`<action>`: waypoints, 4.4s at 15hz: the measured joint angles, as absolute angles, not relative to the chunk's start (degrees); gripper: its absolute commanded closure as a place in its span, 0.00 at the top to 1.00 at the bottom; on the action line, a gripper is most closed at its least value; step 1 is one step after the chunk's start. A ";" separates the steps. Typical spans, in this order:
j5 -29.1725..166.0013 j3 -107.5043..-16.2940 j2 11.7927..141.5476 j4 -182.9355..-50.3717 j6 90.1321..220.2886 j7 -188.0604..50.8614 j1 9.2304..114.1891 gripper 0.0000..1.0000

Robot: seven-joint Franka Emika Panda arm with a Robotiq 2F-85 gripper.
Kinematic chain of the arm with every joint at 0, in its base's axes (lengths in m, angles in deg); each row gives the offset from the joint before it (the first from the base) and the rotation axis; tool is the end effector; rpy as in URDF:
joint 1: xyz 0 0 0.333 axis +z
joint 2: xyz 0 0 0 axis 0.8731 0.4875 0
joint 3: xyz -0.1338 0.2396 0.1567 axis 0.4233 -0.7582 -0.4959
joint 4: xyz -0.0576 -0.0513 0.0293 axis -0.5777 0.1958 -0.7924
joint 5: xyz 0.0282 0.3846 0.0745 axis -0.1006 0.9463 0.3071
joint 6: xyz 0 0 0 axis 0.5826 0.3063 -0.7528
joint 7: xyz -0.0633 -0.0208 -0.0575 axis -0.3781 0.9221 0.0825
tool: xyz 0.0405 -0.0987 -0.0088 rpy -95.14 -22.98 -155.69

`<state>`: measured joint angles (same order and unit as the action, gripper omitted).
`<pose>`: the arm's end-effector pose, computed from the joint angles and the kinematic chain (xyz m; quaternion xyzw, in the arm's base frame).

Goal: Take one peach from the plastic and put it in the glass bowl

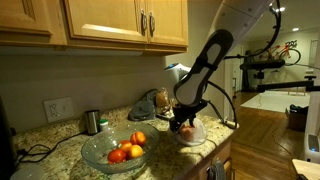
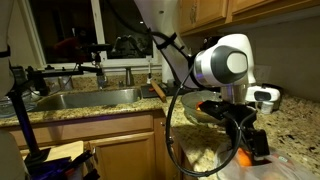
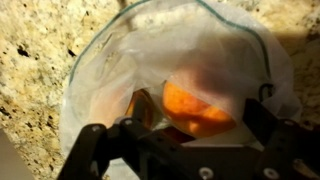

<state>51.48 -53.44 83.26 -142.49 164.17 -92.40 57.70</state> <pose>0.5758 -0.1550 0.2448 0.9616 -0.2312 0.0352 0.1438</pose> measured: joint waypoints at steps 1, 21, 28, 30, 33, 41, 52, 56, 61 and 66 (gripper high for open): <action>51.48 -53.33 83.26 -142.43 164.18 -92.40 57.70 1.00; 51.51 -52.57 83.57 -141.50 164.21 -92.31 57.70 0.42; 51.51 -52.38 83.57 -141.15 164.27 -92.31 57.70 0.38; 51.51 -52.35 83.57 -141.15 164.27 -92.31 57.70 0.38; 51.25 -52.22 83.57 -141.14 164.32 -92.32 57.81 0.38; 44.69 -48.80 82.70 -141.13 167.26 -96.12 61.69 0.38; 35.94 -48.01 81.23 -141.13 167.31 -103.68 63.87 0.38; 32.32 -48.01 80.77 -141.14 167.31 -106.49 63.87 0.38; 25.34 -48.02 79.86 -141.18 166.90 -113.37 63.94 0.38; 20.90 -49.04 79.32 -141.18 160.85 -119.42 64.41 0.38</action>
<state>20.90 -49.04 79.32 -141.18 160.85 -119.42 64.41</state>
